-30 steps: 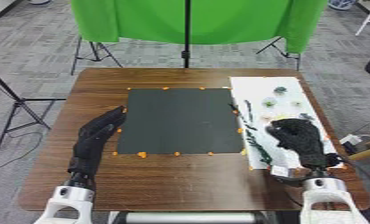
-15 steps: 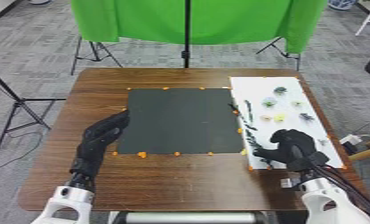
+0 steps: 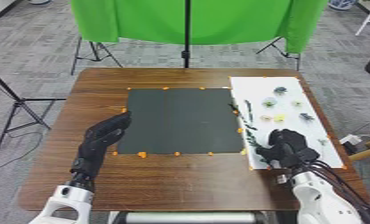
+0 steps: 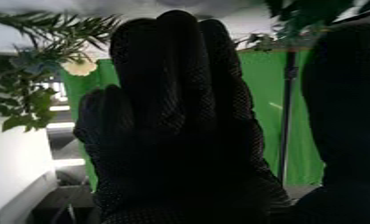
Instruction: Arrange flowers
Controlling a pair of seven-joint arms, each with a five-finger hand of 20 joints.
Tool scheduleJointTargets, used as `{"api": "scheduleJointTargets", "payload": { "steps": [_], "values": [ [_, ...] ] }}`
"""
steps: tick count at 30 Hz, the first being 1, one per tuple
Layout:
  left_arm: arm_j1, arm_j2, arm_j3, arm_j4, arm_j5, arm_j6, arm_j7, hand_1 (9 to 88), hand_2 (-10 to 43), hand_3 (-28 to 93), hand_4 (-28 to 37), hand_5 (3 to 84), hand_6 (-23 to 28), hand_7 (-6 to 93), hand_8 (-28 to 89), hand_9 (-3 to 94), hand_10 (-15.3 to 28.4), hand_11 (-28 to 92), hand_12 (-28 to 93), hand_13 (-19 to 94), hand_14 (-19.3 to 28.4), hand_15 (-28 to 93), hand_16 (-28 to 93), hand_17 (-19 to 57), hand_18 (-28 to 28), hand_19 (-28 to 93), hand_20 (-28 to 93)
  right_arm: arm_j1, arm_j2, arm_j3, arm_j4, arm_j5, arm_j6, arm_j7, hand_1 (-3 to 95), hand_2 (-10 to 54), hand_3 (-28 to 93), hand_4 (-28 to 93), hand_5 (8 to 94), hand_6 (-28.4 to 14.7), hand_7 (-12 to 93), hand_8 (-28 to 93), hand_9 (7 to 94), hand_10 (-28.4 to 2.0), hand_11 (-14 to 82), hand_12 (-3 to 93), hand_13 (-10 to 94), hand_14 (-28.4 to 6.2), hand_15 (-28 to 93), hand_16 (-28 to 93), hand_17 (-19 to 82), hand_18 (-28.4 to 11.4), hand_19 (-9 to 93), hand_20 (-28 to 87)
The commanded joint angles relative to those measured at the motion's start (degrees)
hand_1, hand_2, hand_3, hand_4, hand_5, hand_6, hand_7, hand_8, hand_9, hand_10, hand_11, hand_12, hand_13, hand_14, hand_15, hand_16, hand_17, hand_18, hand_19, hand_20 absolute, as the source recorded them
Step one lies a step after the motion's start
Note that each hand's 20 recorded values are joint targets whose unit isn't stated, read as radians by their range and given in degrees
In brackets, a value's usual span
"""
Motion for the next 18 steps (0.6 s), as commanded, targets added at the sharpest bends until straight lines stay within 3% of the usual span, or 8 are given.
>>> {"api": "scheduleJointTargets", "payload": {
  "steps": [1,7,13,15,16,18],
  "values": [
    [0.7,-0.62,-0.61,-0.09,0.71,-1.64,-0.88,27.7,-7.7,64,-15.2,47.3,1.6,8.3,-6,43.3,11.1,9,13,31,14.7,8,3,2.3,12.9,2,20,-1.55,0.73,-2.37,3.53,-1.53,-1.29,0.6,39.7,-9.5,65,-28,72.8,-3.0,29,-5,78.6,-14.7,35.5,25.8,79,-7.9,60,26,55,-15.0,89,47],
    [0.75,-0.44,-0.83,-0.2,0.66,-1.65,-1.11,27.6,-7.7,64,-15.0,47.1,1.6,8.2,-6,43.1,11.3,8,13,31,14.6,8,4,2.1,12.9,2,19,-1.09,2.1,-4.84,2.68,-1.74,-6.2,1.16,39.5,-9.5,64,-27,73.1,-2.9,31,-6,78.8,-14.9,36.2,25.7,79,-8.0,61,27,55,-15.1,90,46],
    [0.66,-0.79,-1.01,-0.17,0.9,-2.55,-1.6,27.7,-7.7,64,-14.9,47.0,1.6,8.1,-6,43.0,11.1,8,13,31,14.7,8,4,1.9,12.9,2,19,-0.47,3.25,-7.48,3.08,-2.91,-10.21,1.27,41.5,-9.5,62,-22,73.3,-3.1,30,-6,78.9,-14.7,36.4,25.6,79,-8.0,61,27,55,-14.8,90,46],
    [0.68,-0.75,-1.08,-0.18,0.88,-2.67,-1.81,27.7,-7.6,64,-15.0,46.9,1.6,7.9,-6,42.9,11.2,8,13,31,14.8,8,4,1.7,12.9,2,19,-0.09,3.16,-8.01,3.93,-3.12,-10.5,1.4,44.4,-9.5,59,-20,73.0,-2.8,30,7,79.1,-14.1,38.0,26.0,79,-7.7,63,27,56,-14.5,91,47],
    [0.64,-0.72,-1.15,-0.17,0.9,-2.81,-1.83,27.7,-7.6,64,-15.0,46.9,1.6,7.9,-6,42.9,11.2,8,13,31,14.8,8,4,1.7,13.0,2,19,0.1,3.04,-8.09,4.33,-3.2,-10.82,1.42,48.0,-9.5,54,-16,73.2,-2.6,29,14,79.6,-13.7,38.9,26.2,80,-7.3,63,27,57,-14.3,92,47],
    [0.48,-0.66,-1.22,-0.15,0.91,-3.08,-1.85,27.7,-7.7,64,-14.9,46.9,1.6,7.9,-6,42.8,11.2,8,13,30,14.7,8,4,1.6,13.0,2,19,0.08,2.88,-8.03,4.75,-2.38,-10.57,1.79,72.2,-9.5,-1,18,74.3,-1.7,30,22,81.1,-12.9,38.8,30.0,81,-6.6,65,28,59,-13.4,93,48]
  ]
}}
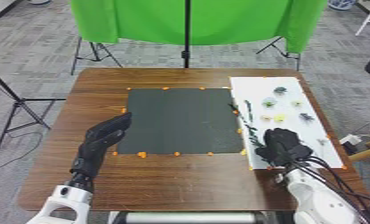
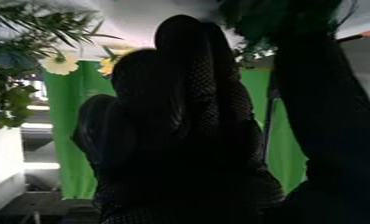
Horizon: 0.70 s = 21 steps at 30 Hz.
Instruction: Arrange flowers
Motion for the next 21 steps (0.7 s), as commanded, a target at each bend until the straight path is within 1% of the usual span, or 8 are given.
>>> {"api": "scheduleJointTargets", "payload": {
  "steps": [1,2,6,10,13,15,18,21],
  "values": [
    [0.37,-0.49,-0.43,-0.01,0.51,-1.54,-1.04,27.7,-7.7,64,-14.9,46.9,1.7,7.9,-6,42.7,11.2,8,13,30,14.7,8,4,1.5,13.0,2,19,-2.67,-0.4,-3.96,5.94,0.51,-4.5,-0.12,80.8,-9.5,-19,31,75.1,-1.1,31,24,82.4,-12.2,38.1,32.9,82,-6.1,65,29,60,-12.7,93,48],
    [0.27,-0.41,-0.48,-0.02,0.45,-1.53,-1.17,27.7,-7.7,64,-14.9,46.7,1.7,7.8,-6,42.7,11.2,8,13,30,14.7,8,4,1.5,13.0,2,19,-2.72,-0.47,-3.8,5.99,1.18,-4.66,-0.07,84.3,-9.5,-25,37,76.0,-0.7,32,25,83.9,-11.6,36.4,36.1,84,-5.6,65,29,61,-12.5,93,50],
    [0.39,-0.45,-0.67,-0.05,0.44,-1.47,-1.19,27.8,-7.6,64,-14.9,46.6,1.8,7.5,-6,42.6,11.2,8,13,30,14.7,8,4,1.5,13.0,2,19,-2.18,-0.38,-3.21,5.61,3.89,-5.69,0.67,87.2,-9.5,-28,55,78.9,0.6,34,27,87.9,-10.2,36.1,40.2,87,-4.6,67,31,66,-11.2,93,55],
    [0.69,-0.3,-0.66,-0.16,-0.56,-1.37,-1.22,27.7,-7.8,64,-14.7,46.5,1.8,7.5,-5,42.5,11.2,8,14,30,14.7,8,4,1.4,13.0,2,19,-1.54,0.1,-1.56,3.81,5.2,-4.47,0.95,87.4,-9.5,-28,61,78.4,0.2,36,29,88.3,-9.6,36.9,41.1,88,-4.0,68,31,68,-10.4,93,56],
    [0.44,-0.17,-0.59,-0.06,-1.7,-1.37,-1.27,27.8,-7.7,64,-14.8,46.5,1.7,7.4,-5,42.4,11.1,8,14,30,14.8,8,4,1.3,13.1,2,19,-0.06,0.84,-0.11,1.37,6.88,-2.75,1.27,86.8,-9.5,-28,65,77.1,-0.2,38,30,88.2,-9.7,37.5,41.3,89,-3.8,68,32,69,-10.3,93,56],
    [0.28,-0.02,-0.65,0.07,-2.15,-1.2,-1.17,27.8,-7.7,64,-14.8,46.5,1.7,7.5,-5,42.3,11.0,8,14,30,14.8,8,4,1.3,13.1,2,19,1.42,1.59,0.49,-0.42,8.22,-1.51,1.23,86.5,-9.5,-28,67,76.7,-0.2,38,30,88.2,-9.7,37.7,41.2,89,-3.8,68,32,69,-10.3,93,56],
    [0.11,0.81,-0.69,0.41,-3.02,-0.05,-0.97,27.8,-7.7,64,-14.8,46.5,1.8,7.5,-5,42.4,11.2,8,14,30,14.9,8,4,1.3,13.1,2,19,3.9,2.79,0.44,-2.75,10.22,0.04,1.05,85.9,-9.5,-28,69,76.2,-0.2,39,31,88.0,-9.8,39.1,40.9,89,-3.8,68,32,69,-10.4,93,57],
    [0.0,2.49,-0.57,1.19,-4.71,1.62,-0.3,27.7,-7.5,64,-14.9,46.8,1.8,7.7,-5,42.7,11.1,8,14,30,14.7,8,4,1.3,13.2,2,19,6.22,3.87,-0.63,-4.48,12.08,0.8,1.03,85.7,-9.5,-28,70,75.6,-0.4,41,31,87.8,-9.6,40.6,40.2,89,-3.5,69,32,69,-10.6,93,58]
  ]
}}
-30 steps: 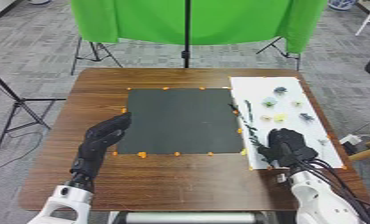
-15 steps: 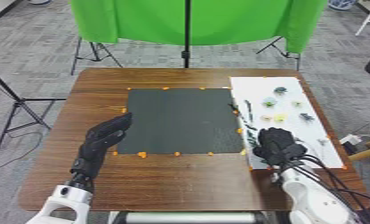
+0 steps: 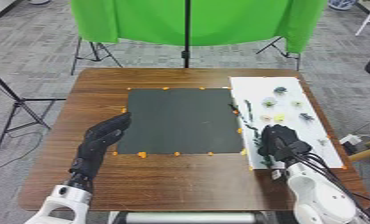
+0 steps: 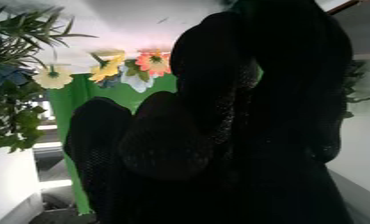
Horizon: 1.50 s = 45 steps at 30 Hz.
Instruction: Arrange flowers
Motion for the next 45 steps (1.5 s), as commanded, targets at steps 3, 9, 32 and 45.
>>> {"api": "scheduleJointTargets", "payload": {
  "steps": [3,9,32,45],
  "values": [
    [-0.44,4.63,0.29,2.54,-5.68,4.85,0.87,27.8,-7.4,63,-15.1,47.1,1.9,7.9,-6,43.2,11.3,9,14,31,14.8,8,4,1.4,13.2,2,19,6.62,3.57,-2.52,-4.94,5.59,2.14,0.43,85.6,-9.5,-28,71,75.2,-0.6,42,30,87.8,-9.7,41.3,39.7,89,-3.4,69,32,70,-10.5,93,59],
    [-1.87,7.35,0.33,5.04,-9.32,9.58,3.38,26.7,-6.8,64,-15.5,47.7,2.0,8.4,-6,43.8,11.5,9,14,32,14.8,8,4,1.9,13.1,2,19,13.5,0.45,-8.82,-5.11,10.7,0.27,2.15,85.5,-9.5,-28,71,74.5,-0.7,43,30,87.8,-9.6,42.2,38.9,89,-3.2,69,32,71,-10.1,93,59],
    [-4.16,10.84,3.69,11.25,-15.47,22.56,8.93,15.4,-3.8,70,-28.1,43.7,1.2,6.0,-6,42.0,10.9,7,11,25,9.4,6,-2,2.3,6.8,1,14,39.27,-27.54,-34.26,19.6,24.69,-3.72,8.17,85.8,-9.5,-28,71,74.0,-0.9,46,26,88.2,-9.5,43.1,37.4,91,-2.6,69,32,72,-9.3,93,59],
    [-4.87,10.69,4.98,11.4,-15.72,20.18,7.96,16.9,-4.4,69,-28.1,43.9,1.6,6.2,-6,41.7,11.0,7,11,25,9.9,6,-2,2.0,7.3,1,13,38.17,-32.15,-34.05,26.61,22.95,-2.01,10.26,86.8,-9.5,-28,65,73.1,-1.0,47,22,88.8,-9.8,41.5,35.9,92,-1.8,65,31,72,-7.7,93,54]
  ]
}}
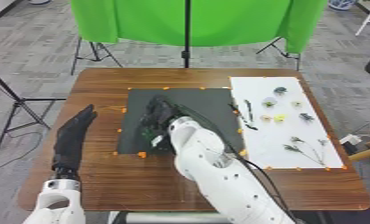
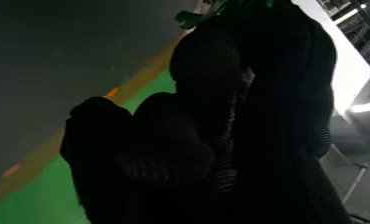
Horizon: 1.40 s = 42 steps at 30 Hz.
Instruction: Arrange flowers
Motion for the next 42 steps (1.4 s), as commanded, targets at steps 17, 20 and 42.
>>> {"api": "scheduleJointTargets", "payload": {
  "steps": [17,20,42],
  "values": [
    [-0.42,-1.49,-0.37,1.33,0.79,-7.74,-2.46,18.4,-7.1,69,-23.1,42.4,1.6,5.2,-6,39.7,10.8,7,12,25,10.5,6,-1,1.1,8.0,0,13,-2.75,-1.1,2.55,4.25,-8.01,3.12,-4.65,79.0,-9.5,-28,45,74.3,-1.5,46,21,88.5,-12.4,43.9,26.7,92,-2.5,62,32,71,-8.3,93,52],
    [0.61,-1.76,-1.17,0.79,0.57,-7.36,-2.7,18.6,-6.9,69,-23.0,42.4,1.5,5.2,-6,39.7,10.8,7,12,25,10.5,6,-1,1.0,8.1,0,13,-2.87,1.6,2.27,1.58,-11.98,1.09,-7.42,46.8,-9.5,37,10,74.7,-2.3,47,8,88.5,-12.9,43.5,26.5,92,-2.9,62,32,71,-8.9,93,53],
    [3.62,-2.57,-2.6,-0.29,-0.5,-7.57,-4.18,18.6,-6.7,69,-23.0,42.7,1.7,5.2,-6,40.8,10.9,7,13,26,11.5,7,-1,1.2,8.6,0,14,-5.88,11.49,-1.19,-11.68,-11.24,-23.46,-3.46,15.2,19.6,68,16,78.3,-5.2,14,-7,91.1,-13.5,41.8,27.3,91,-6.2,65,33,70,-12.8,93,61]
  ]
}}
